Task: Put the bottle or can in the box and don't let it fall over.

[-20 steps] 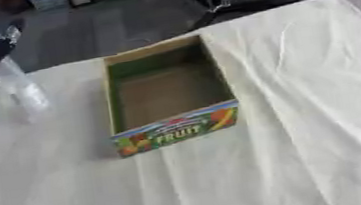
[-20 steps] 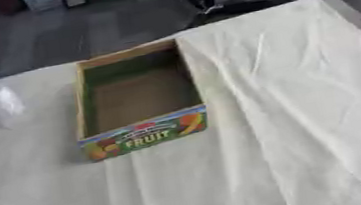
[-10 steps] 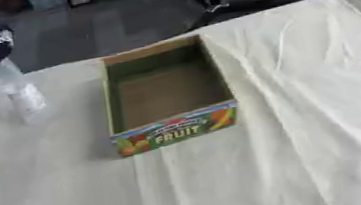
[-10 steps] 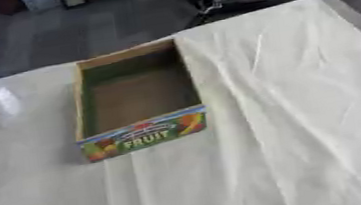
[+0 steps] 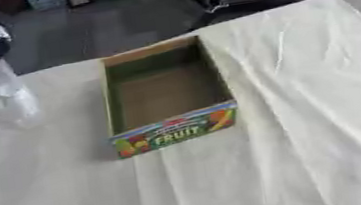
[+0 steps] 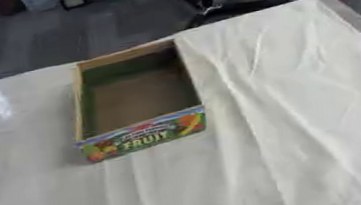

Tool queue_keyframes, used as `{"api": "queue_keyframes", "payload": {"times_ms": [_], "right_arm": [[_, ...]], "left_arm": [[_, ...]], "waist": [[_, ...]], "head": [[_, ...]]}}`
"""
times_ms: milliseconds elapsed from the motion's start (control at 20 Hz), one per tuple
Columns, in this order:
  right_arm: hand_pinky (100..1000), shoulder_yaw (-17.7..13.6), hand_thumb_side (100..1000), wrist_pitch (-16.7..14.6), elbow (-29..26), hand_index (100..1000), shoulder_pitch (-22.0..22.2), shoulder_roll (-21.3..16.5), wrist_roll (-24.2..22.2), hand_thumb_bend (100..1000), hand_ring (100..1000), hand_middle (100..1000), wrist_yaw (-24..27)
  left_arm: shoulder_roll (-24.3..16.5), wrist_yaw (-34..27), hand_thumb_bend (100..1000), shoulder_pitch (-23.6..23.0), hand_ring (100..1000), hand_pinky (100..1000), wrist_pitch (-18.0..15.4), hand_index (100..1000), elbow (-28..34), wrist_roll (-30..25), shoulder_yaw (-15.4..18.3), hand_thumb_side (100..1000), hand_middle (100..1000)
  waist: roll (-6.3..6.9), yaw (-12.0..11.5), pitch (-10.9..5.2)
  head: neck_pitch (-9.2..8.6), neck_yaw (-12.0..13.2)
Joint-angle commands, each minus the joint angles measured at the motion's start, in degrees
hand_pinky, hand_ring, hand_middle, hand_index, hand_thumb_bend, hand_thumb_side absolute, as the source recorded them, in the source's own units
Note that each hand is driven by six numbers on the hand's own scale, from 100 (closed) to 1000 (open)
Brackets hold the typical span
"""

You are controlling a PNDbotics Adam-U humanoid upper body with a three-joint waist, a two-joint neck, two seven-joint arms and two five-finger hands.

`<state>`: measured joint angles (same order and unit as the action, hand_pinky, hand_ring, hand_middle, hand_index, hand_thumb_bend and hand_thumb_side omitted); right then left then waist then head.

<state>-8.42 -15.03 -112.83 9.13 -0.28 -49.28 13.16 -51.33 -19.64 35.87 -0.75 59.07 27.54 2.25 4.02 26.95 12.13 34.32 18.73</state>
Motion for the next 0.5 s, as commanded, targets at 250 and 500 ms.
{"api": "queue_keyframes", "payload": {"times_ms": [250, 500], "right_arm": [[775, -0.1, 470, -0.2, -0.6, 1000, -0.1, -0.3, 0.0, 100, 1000, 1000, 0.0], [775, -0.2, 470, -0.3, -0.7, 1000, 0.1, -0.5, 0.1, 100, 1000, 1000, 0.2]], "left_arm": [[-2.8, -0.1, 100, 1.0, 537, 673, 0.0, 477, 2.0, -0.3, 0.3, 100, 153], [-3.1, -1.2, 100, 0.9, 520, 650, 0.4, 466, 4.5, -0.4, 0.1, 100, 141]], "waist": [[-0.28, -0.2, -0.82], [-0.43, -0.5, -1.1]], "head": [[-0.58, -0.3], [-0.53, -0.4]]}}
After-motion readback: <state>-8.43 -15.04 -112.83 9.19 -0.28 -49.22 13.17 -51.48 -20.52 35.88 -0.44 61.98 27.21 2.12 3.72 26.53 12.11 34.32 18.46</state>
